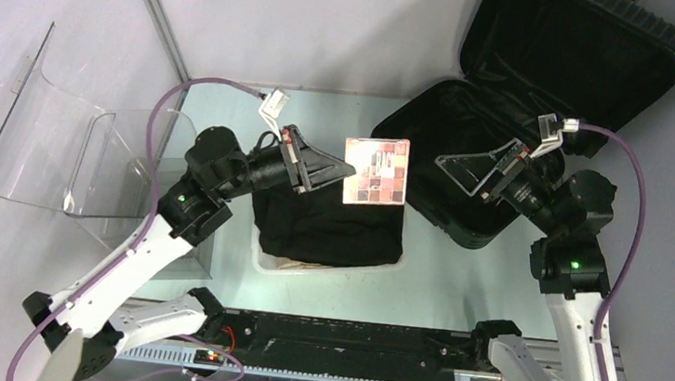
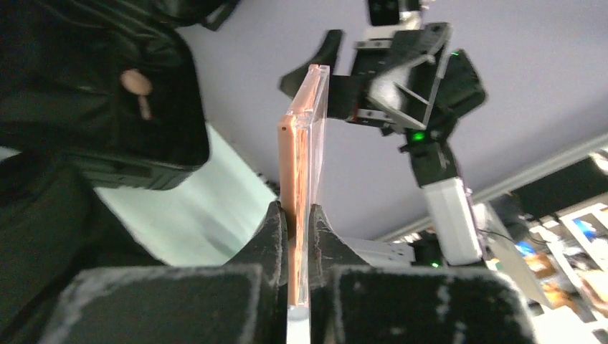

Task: Open, take out, and arrange the luggage
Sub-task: Pass from the right arm to the left, then place the makeup in the storage box.

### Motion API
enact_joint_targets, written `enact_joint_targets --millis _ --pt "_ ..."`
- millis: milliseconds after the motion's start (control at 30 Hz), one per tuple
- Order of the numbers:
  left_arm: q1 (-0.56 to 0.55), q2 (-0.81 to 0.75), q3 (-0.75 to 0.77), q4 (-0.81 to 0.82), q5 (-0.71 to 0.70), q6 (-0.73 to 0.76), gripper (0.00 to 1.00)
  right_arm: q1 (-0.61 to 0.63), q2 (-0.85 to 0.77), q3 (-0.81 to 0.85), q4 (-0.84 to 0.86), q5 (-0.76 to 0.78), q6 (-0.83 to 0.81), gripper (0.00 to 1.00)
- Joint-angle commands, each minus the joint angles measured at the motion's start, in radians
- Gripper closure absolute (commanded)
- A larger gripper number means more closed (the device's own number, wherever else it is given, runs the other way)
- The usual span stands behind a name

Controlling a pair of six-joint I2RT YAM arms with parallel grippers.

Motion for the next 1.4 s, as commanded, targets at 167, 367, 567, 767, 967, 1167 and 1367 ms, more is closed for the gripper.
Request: enact_joint_targets --millis 167,367,567,767,967,1167,1367 --pt "0.026 -0.068 0.341 -0.779 -0.566 0.461 1.0 -0.007 -0.022 0.04 -0.123 0.104 -0.153 0.0" --pt "0.07 -0.05 0.508 -1.107 -0.966 0.717 1.0 -0.001 0.012 0.041 -0.193 0.108 -0.243 0.0" --pt "0.08 0.073 0.619 -1.275 -1.314 0.833 1.0 -0.002 0.061 0.041 -0.185 0.08 -0.237 0.0" --pt "0.104 0.181 0.585 -1.422 -1.441 0.804 1.0 0.026 0.121 0.041 -0.148 0.018 -0.203 0.0" --pt "0.215 0.224 0.476 -1.442 -1.538 0.833 1.0 0.056 0.12 0.041 -0.122 0.057 -0.172 0.0" --pt "0.31 0.249 0.363 -1.368 -1.571 0.934 1.0 0.078 0.108 0.041 -0.094 0.05 -0.146 0.0" --pt "0.373 0.218 0.155 -1.196 -1.588 1.018 1.0 0.079 0.106 0.066 -0.147 0.054 -0.176 0.0"
